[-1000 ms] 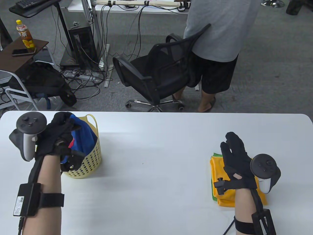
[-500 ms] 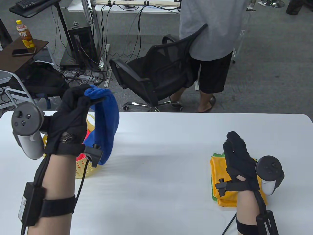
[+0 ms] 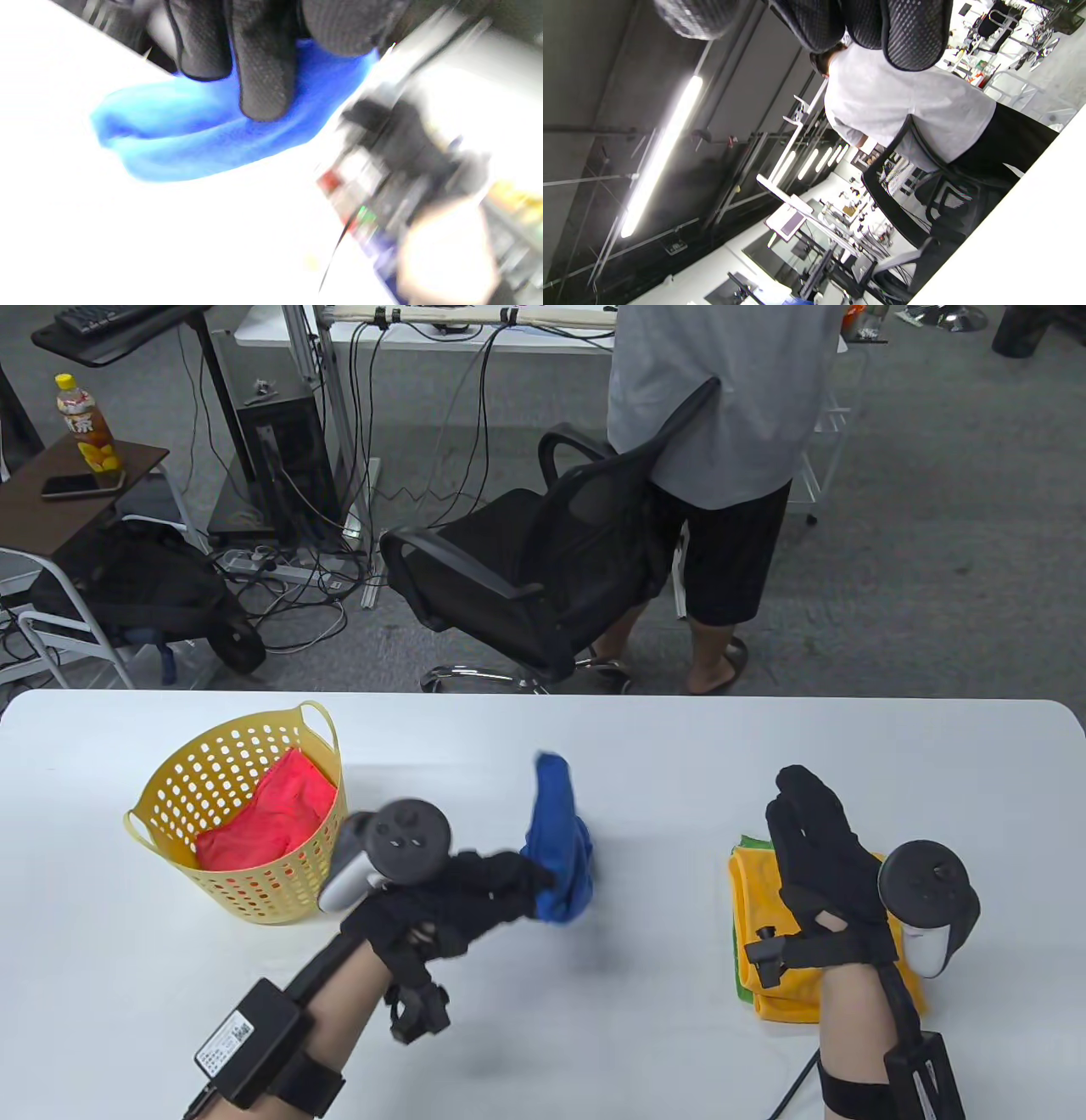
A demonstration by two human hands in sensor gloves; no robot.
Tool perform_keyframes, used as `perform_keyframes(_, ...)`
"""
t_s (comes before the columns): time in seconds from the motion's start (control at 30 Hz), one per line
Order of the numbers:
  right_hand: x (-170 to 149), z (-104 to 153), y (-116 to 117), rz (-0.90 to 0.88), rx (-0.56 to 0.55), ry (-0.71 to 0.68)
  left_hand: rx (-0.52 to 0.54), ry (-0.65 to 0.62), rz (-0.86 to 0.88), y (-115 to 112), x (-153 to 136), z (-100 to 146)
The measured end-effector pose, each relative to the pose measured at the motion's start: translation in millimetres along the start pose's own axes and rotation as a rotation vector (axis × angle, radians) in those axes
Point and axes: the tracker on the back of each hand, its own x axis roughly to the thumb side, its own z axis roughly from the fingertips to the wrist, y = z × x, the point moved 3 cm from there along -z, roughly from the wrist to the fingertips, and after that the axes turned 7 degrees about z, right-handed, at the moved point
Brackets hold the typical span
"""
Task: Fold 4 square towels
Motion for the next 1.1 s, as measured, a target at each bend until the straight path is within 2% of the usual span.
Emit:
perform_keyframes(0.03,0.1,-0.4,4.5,0.015,0.02,0.003,-0.039,0.08,-0.006,-16.8,-21.1,-5.9)
perform_keyframes(0.1,0.8,-1.2,13.0,0.044,0.056,0.005,0.011,0.116,0.036,-28.6,-49.1,-10.3)
perform_keyframes(0.17,1.6,-2.1,24.8,0.091,0.105,0.011,0.148,0.147,0.122,-25.1,-75.1,-5.6)
perform_keyframes(0.27,0.4,-4.4,40.5,0.187,0.188,0.041,0.275,0.179,0.147,-13.7,-85.9,2.5)
perform_keyframes(0.4,-21.2,-8.2,77.4,0.419,0.395,0.139,0.324,0.194,0.001,-4.4,-65.5,-0.7)
perform_keyframes(0.53,-71.0,-2.1,132.6,0.658,0.74,0.265,0.37,0.165,-0.14,-9.8,-28.0,-15.7)
perform_keyframes(0.67,-101.0,8.8,173.6,0.689,0.881,0.275,0.346,0.119,-0.113,-26.2,-14.3,-24.4)
perform_keyframes(0.7,-102.1,9.8,178.5,0.705,0.878,0.262,0.347,0.108,-0.11,-28.6,-14.1,-24.2)
perform_keyframes(0.8,-87.9,5.7,184.3,0.746,0.752,0.114,0.392,0.089,-0.13,-31.6,-16.7,-19.3)
perform_keyframes(0.87,-65.8,2.6,176.2,0.769,0.617,-0.032,0.434,0.088,-0.15,-28.0,-18.7,-13.7)
perform_keyframes(0.93,-37.4,4.0,163.0,0.731,0.43,-0.217,0.466,0.082,-0.137,-23.5,-20.1,-8.2)
perform_keyframes(1.0,7.5,16.6,141.9,0.61,0.121,-0.544,0.484,0.059,-0.094,-18.4,-19.7,-1.7)
perform_keyframes(1.07,37.2,27.2,131.2,0.547,0.017,-0.668,0.5,0.031,-0.057,-15.1,-17.1,3.8)
perform_keyframes(1.1,48.6,32.1,128.1,0.509,0.017,-0.703,0.506,0.017,-0.042,-13.9,-15.1,6.4)
